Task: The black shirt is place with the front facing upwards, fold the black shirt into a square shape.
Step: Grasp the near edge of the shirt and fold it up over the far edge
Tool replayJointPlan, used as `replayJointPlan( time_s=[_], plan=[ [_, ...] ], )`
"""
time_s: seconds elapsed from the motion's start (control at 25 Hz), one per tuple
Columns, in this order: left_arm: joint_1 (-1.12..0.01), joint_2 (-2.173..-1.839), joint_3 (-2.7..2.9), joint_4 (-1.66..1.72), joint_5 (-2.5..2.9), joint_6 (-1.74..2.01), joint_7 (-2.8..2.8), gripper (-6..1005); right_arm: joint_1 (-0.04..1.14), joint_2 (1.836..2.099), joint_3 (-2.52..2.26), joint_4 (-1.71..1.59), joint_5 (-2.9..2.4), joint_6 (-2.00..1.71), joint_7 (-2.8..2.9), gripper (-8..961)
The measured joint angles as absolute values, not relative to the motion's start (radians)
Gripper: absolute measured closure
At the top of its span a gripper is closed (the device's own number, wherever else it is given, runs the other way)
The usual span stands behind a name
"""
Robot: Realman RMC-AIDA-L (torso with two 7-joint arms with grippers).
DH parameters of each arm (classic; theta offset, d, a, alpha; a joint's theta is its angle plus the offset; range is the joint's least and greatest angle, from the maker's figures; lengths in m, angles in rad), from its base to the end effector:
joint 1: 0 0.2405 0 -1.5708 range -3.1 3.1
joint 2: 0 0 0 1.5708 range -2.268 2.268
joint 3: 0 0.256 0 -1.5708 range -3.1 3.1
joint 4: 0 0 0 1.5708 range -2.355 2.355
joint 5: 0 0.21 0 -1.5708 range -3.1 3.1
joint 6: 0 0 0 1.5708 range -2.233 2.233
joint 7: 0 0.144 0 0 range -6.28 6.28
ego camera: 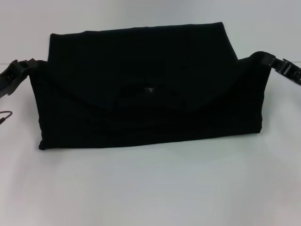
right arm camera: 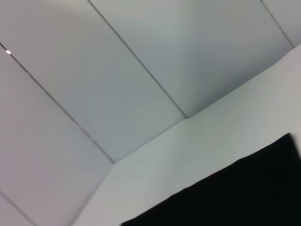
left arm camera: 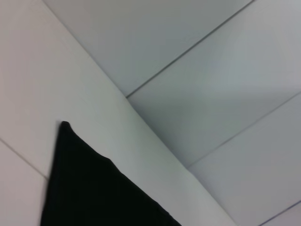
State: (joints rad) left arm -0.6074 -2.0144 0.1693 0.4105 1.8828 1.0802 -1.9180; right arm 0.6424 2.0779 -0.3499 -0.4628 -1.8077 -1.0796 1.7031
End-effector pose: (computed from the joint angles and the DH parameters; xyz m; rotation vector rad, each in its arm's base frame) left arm -0.3340 0.3927 0.0631 -1.5610 -1.5618 -1.1460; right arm 0.2922 0.4052 0.0319 -1.8524 1.2989 1.0264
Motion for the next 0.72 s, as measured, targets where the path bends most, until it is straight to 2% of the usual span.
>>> replayJointPlan(
  time_s=[0.16, 0.48, 0.72],
  plan=[
    [-0.617, -2.034, 0.171, 0.403, 1.846, 1.018, -1.869, 962, 0.677, 2.090, -0.350, -0.436, -1.807, -0.992, 1.641, 917],
    [-0.637, -2.059, 0.175, 0.399, 1.829, 0.959, -1.823, 963, 0.719, 2.091, -0.350, -0.394, -1.806, -0.905, 1.576, 918],
    [-0.653, -2.093, 0.200, 0.395, 1.828, 0.840, -1.796, 958, 0.739, 2.094, -0.350, -0.336, -1.800, -0.814, 1.483, 913]
  ],
)
